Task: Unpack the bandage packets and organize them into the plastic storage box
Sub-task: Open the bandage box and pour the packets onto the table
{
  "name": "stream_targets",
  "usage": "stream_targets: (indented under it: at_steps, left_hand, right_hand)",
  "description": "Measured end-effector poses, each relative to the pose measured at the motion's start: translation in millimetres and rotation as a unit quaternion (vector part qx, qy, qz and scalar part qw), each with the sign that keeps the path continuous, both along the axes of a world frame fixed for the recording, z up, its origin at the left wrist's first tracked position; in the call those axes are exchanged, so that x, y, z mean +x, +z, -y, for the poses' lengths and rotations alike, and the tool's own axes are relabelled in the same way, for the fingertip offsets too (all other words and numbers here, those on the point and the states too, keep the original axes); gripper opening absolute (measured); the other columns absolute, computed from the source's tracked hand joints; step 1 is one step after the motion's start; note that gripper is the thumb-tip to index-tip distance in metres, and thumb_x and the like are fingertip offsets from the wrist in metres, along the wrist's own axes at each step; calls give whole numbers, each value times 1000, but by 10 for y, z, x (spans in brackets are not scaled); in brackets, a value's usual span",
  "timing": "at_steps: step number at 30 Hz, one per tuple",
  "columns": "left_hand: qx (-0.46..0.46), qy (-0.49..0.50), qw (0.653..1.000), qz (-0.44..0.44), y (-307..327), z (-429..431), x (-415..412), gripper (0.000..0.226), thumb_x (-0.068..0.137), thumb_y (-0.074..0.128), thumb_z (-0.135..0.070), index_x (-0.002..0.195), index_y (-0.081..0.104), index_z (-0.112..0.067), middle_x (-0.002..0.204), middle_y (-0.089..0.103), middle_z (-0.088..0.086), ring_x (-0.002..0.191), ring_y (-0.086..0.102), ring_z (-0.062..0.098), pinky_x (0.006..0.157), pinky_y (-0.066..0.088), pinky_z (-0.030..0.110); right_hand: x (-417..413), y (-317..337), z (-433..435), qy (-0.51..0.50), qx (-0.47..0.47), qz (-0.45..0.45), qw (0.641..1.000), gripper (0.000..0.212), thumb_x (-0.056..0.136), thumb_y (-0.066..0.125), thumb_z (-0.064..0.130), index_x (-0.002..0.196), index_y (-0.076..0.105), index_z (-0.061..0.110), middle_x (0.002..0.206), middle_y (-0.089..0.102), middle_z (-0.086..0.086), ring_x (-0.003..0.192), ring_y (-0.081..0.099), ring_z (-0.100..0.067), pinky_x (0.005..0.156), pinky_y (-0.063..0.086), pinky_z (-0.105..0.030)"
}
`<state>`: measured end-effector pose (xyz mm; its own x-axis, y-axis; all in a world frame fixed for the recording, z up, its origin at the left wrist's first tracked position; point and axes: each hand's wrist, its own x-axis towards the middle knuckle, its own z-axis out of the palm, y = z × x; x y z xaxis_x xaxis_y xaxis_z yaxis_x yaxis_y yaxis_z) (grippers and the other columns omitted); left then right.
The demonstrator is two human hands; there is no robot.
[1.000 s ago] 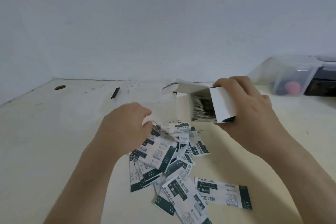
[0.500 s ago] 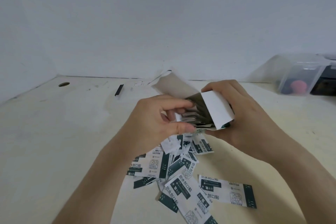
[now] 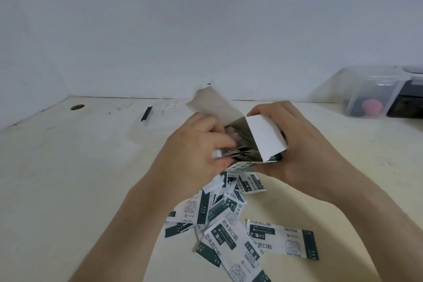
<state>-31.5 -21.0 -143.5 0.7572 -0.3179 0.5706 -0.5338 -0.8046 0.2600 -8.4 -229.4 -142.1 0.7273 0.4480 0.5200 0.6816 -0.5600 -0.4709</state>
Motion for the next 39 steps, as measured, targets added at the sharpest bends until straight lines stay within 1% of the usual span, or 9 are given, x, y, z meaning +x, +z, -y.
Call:
stream_targets:
  at_steps: [3,8,13,16,19,22,29,35,39]
  left_hand:
    - [-81,-24,996,-18,65,15,-63,8,77,75,-24,84,76,-20,88,63,-14,88,58,2,79,43,9]
    - [-329,-7,921,-209,313,-284,-163,14,77,70,-1,80,71,-14,73,75,3,66,73,16,59,56,19]
    - [-86,114,903,-406,209,-596,-68,12,84,73,-20,97,73,-21,76,76,-1,69,70,12,71,58,28]
    - [41,180,936,-299,116,-547,-19,30,85,68,-44,113,68,-33,88,68,-17,80,62,0,83,49,26]
    - [-42,137,969,-200,136,-368,-59,19,84,67,-44,102,68,-39,81,65,-18,71,57,2,73,45,22]
    - [-151,59,962,-219,163,-230,-98,24,79,71,-45,101,70,-37,83,67,-23,78,61,1,76,49,16]
    - [-142,0,951,-275,130,-149,-71,56,60,67,-66,102,68,-29,91,71,-16,85,65,-4,79,52,18]
    - [-151,26,954,-256,144,-159,-77,39,68,83,-33,103,68,-25,89,73,-14,80,66,-5,75,53,14]
    - [-212,16,943,-255,121,-183,-52,48,69,86,-16,111,66,-28,97,74,-13,87,69,1,84,56,28]
  right_hand:
    - [-3,27,21,-6,13,5,1000,77,60,92,24,123,48,32,121,46,16,105,49,-5,86,43,-23]
    - [37,35,148,-86,-16,33,996,76,64,87,22,124,42,37,122,41,16,108,45,-9,85,41,-44]
    - [-3,70,166,-149,-75,88,982,93,65,84,16,139,33,40,130,42,8,113,44,-15,84,25,-38]
    - [-70,143,68,-154,-103,136,973,102,63,83,11,144,27,38,131,45,7,117,41,-13,86,25,-39]
    - [-127,186,-70,-154,-154,181,959,104,61,80,3,146,28,32,129,49,5,118,39,-14,87,28,-45]
    - [-165,192,-183,-147,-190,180,954,108,57,78,0,147,27,30,128,50,4,118,40,-14,88,32,-48]
    - [-238,238,-280,-131,-247,174,944,125,46,85,2,151,22,23,128,50,4,120,39,-16,87,37,-48]
    - [-242,236,-297,-90,-210,198,953,105,55,91,14,145,37,20,135,50,-1,125,36,-17,90,39,-42]
    - [-229,288,-210,-57,-99,69,991,102,61,90,30,145,34,37,141,31,6,114,43,-12,94,41,-25]
